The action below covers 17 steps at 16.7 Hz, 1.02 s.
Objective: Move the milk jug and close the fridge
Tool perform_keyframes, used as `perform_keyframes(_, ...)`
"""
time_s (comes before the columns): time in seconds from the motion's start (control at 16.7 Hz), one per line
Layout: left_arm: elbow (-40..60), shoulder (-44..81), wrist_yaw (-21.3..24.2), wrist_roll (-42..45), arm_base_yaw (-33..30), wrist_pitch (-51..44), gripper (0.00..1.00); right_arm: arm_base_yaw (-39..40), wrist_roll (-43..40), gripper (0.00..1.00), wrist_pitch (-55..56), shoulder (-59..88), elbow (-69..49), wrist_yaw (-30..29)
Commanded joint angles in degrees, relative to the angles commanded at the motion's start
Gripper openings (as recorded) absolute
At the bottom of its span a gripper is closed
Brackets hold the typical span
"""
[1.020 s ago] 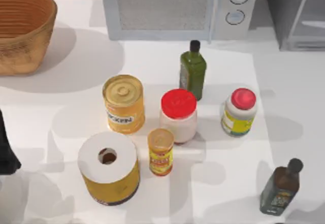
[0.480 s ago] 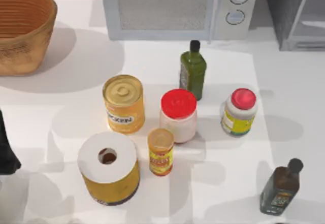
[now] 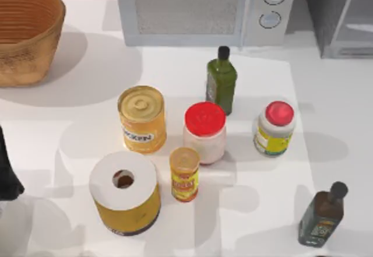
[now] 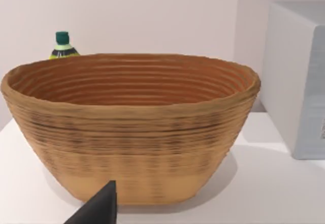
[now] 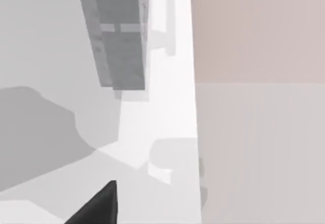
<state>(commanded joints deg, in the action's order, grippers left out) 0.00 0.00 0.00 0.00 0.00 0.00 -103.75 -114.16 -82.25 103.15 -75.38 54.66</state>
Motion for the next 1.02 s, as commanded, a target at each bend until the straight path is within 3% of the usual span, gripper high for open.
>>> perform_keyframes(0.24,0.00,0.00,0.00,0.00,0.00,0.00,1.00,0.63,0.73,1.00,0.50,-0.13,0.20,-0.19)
perform_keyframes(0.42,0.00,0.00,0.00,0.00,0.00,0.00,1.00,3.99,5.97,1.00,4.91,0.01,0.28,-1.04)
perform_keyframes(0.66,0.00,0.00,0.00,0.00,0.00,0.00,1.00,12.35,19.08,1.00,15.94,0.32,0.47,-3.15)
perform_keyframes(1.02,0.00,0.00,0.00,0.00,0.00,0.00,1.00,28.98,45.31,1.00,37.94,0.82,0.94,-7.38)
